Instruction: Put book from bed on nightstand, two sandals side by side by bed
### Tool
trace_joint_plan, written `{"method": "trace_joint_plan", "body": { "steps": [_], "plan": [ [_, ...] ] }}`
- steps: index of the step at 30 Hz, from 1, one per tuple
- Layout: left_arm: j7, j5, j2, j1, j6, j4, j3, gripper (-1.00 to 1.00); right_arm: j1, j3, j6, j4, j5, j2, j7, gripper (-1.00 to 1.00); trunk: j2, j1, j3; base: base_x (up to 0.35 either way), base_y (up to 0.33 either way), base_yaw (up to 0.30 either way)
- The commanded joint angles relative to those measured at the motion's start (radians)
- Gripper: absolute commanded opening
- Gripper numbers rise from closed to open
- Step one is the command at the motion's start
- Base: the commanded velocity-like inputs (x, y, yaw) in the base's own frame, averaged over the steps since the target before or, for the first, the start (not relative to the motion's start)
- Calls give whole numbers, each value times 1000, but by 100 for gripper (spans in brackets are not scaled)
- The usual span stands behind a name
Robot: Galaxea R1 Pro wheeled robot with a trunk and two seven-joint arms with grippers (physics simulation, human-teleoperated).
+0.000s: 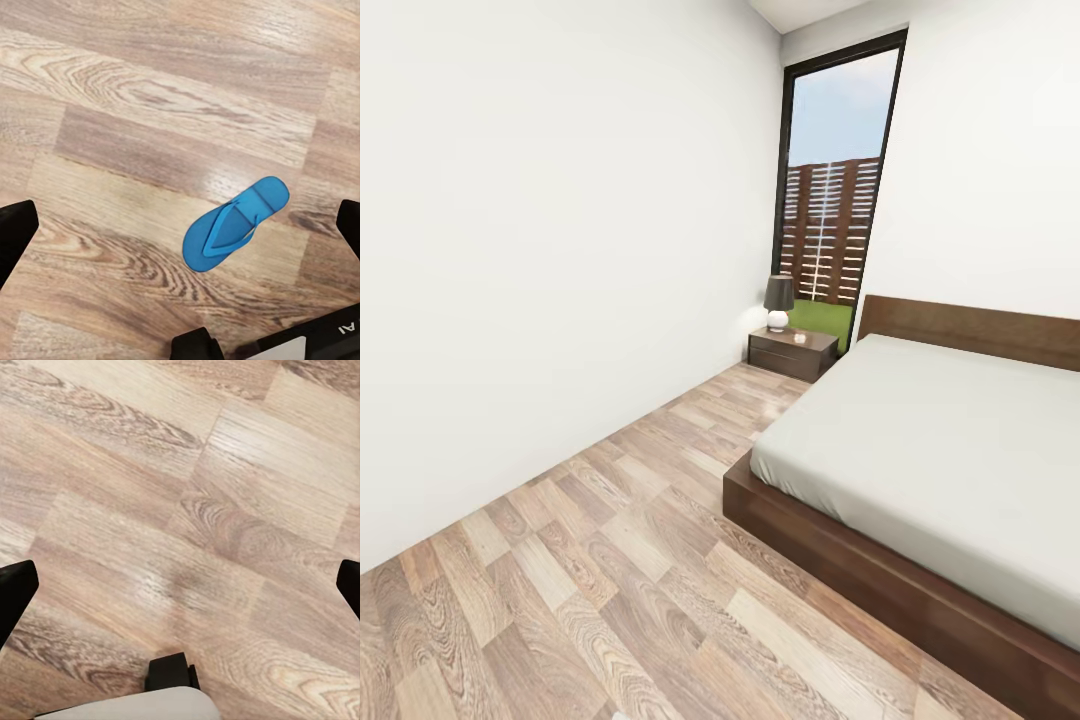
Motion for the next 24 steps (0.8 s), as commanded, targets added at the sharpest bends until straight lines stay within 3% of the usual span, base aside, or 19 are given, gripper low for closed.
{"method": "trace_joint_plan", "body": {
  "steps": [1,24],
  "plan": [
    [-2,-1,0,0,5,-2,0,100,0,-2,-2,-1,-2,0,3,100,0,0,-1,0,0,0],
    [-4,0,15,8,21,-36,0,100,1,-8,-3,77,-2,-10,-1,100,0,0,-1,0,0,0]
  ]
}}
